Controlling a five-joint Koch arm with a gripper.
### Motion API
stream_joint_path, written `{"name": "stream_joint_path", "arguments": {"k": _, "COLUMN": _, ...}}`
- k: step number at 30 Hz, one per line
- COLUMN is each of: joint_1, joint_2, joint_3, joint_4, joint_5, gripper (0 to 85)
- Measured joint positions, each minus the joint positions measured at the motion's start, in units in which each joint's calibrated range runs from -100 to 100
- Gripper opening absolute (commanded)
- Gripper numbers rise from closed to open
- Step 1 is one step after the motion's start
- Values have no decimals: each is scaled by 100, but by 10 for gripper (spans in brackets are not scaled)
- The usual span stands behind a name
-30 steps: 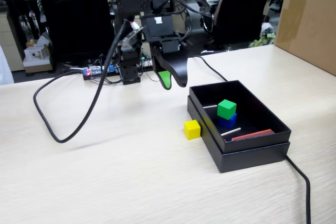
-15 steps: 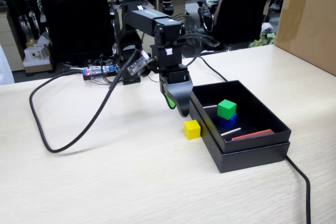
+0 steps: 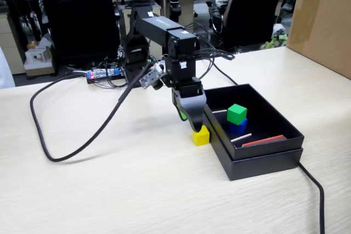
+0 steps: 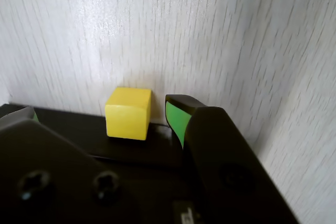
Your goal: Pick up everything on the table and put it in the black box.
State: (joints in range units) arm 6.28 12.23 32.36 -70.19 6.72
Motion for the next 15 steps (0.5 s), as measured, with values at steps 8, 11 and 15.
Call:
{"name": "stream_joint_path", "arguments": {"k": 8, "joint_1": 137, "joint_2": 803, "joint_3": 356, "joint_4": 0, "joint_5": 127, "gripper": 480}}
{"name": "stream_joint_path", "arguments": {"k": 11, "joint_1": 137, "joint_2": 1087, "joint_3": 438, "joint_4": 0, "joint_5": 151, "gripper": 479}}
{"name": "stream_joint_path", "arguments": {"k": 15, "joint_1": 137, "joint_2": 1372, "joint_3": 502, "joint_4": 0, "joint_5": 156, "gripper": 467}}
